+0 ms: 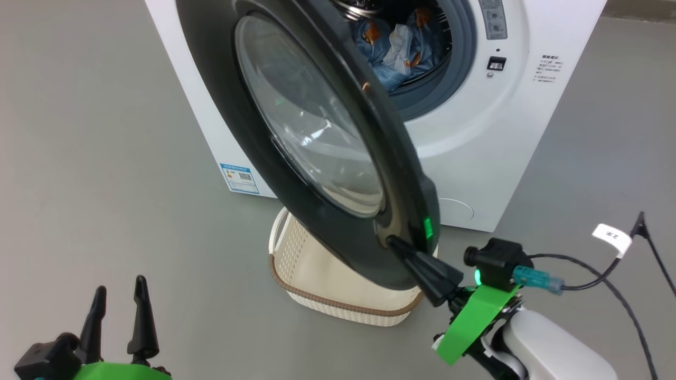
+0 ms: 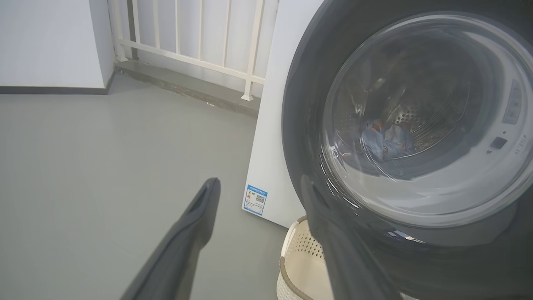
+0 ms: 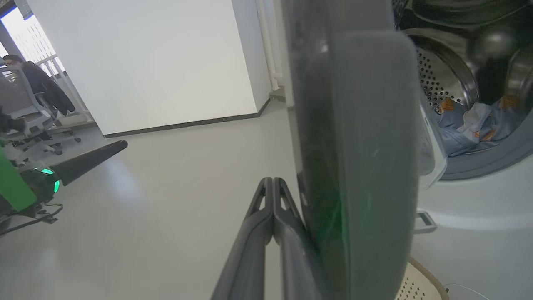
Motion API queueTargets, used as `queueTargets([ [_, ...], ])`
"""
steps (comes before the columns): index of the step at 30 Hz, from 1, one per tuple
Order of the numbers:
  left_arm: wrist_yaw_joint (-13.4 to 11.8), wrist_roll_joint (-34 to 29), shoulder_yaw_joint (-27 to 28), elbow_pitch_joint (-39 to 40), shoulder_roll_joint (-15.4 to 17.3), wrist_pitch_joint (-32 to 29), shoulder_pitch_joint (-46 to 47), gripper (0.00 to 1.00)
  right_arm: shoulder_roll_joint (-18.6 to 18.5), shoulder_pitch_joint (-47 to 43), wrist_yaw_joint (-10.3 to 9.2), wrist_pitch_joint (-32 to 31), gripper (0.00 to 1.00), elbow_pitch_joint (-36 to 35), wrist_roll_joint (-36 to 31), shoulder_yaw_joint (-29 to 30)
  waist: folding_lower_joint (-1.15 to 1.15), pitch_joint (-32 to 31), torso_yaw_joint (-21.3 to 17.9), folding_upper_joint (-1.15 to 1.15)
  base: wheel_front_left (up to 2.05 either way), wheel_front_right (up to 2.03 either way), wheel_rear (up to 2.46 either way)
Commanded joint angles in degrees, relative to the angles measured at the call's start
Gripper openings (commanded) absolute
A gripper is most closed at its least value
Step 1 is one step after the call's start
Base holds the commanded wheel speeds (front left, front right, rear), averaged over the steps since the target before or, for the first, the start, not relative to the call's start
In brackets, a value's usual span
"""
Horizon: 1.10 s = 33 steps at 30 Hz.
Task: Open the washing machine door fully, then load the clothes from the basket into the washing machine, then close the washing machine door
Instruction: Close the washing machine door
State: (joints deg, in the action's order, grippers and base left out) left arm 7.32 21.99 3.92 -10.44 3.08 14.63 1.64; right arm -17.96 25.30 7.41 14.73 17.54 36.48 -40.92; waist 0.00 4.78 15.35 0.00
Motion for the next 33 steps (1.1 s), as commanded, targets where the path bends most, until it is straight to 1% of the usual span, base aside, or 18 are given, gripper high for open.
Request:
queueTargets([
  [1,0.1,0.1,2.0,1.1,0.8,0.4,2.4,1.0,-0.2,0.8,0.08,0.3,0.0,-0.8,0.9,0.6,0.0,0.2,0.1,0.0,0.0,0.0,0.0],
  [10,0.1,0.4,1.4,1.6,0.9,0.4,3.5,1.0,-2.2,2.9,0.08,0.3,0.0,0.8,0.5,4.3,0.0,3.9,0.1,0.0,0.0,0.0,0.0],
  [18,0.2,0.9,0.4,2.0,1.6,0.4,5.2,1.0,-2.8,5.3,0.08,0.3,0.0,2.1,1.3,7.5,0.0,8.0,0.3,0.0,0.0,0.0,0.0],
  [33,0.2,2.0,-1.2,3.1,2.7,0.4,9.7,1.0,-5.4,14.4,0.08,0.3,0.0,7.3,1.2,14.6,0.0,16.2,2.3,0.0,0.0,0.0,0.0],
])
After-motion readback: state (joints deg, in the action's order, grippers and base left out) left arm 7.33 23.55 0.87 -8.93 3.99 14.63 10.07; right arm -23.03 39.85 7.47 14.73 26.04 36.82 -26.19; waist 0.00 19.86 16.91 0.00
